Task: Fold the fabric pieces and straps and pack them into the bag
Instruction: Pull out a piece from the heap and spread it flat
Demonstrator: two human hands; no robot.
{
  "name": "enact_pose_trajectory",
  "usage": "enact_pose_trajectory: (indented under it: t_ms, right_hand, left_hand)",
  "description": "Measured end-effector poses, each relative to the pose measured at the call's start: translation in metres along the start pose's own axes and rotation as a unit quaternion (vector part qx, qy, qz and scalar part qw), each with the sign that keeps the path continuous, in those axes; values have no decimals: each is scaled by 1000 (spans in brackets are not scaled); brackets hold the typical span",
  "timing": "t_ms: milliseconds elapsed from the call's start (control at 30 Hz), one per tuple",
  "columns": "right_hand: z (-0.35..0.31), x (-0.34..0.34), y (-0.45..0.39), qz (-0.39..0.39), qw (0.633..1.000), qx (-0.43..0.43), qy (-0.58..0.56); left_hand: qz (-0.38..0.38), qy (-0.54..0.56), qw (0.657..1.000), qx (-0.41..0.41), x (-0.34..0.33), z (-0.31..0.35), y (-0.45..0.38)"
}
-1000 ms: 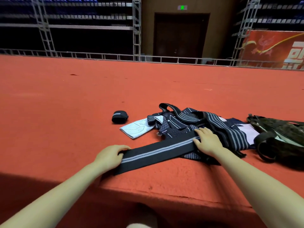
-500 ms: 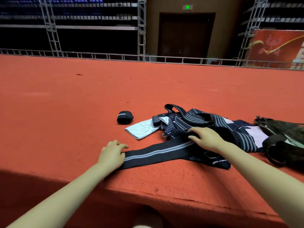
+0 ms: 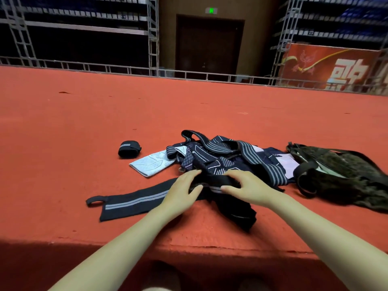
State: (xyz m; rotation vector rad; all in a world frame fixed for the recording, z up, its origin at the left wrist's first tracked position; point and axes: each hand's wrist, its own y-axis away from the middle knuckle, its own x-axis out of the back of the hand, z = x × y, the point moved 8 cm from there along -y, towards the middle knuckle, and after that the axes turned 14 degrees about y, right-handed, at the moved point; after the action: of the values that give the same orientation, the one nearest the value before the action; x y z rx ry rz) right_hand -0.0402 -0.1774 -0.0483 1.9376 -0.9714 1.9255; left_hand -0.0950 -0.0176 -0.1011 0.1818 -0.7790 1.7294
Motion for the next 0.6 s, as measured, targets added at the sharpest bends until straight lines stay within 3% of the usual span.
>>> enact_pose_trajectory:
  t_ms: [133, 233, 367, 467, 600]
  right_hand:
    - [19, 13, 11, 6, 997, 7, 72]
    - [30, 18, 17, -27, 998, -23, 44]
    - [26, 23, 24, -26, 999, 17, 28]
    - [29, 26, 30, -24, 1000, 5, -9]
    - [38, 15, 39, -96, 994, -44, -38]
  left_hand:
    - [-6, 0, 998, -59, -11, 29, -12]
    - [-36, -25, 994, -98, -25, 45, -23]
    - [-99, -77, 984, -125, -46, 45, -26]
    - [-76, -47, 987, -135, -37, 44, -26]
    - [-65, -31, 992, -105, -19, 35, -24]
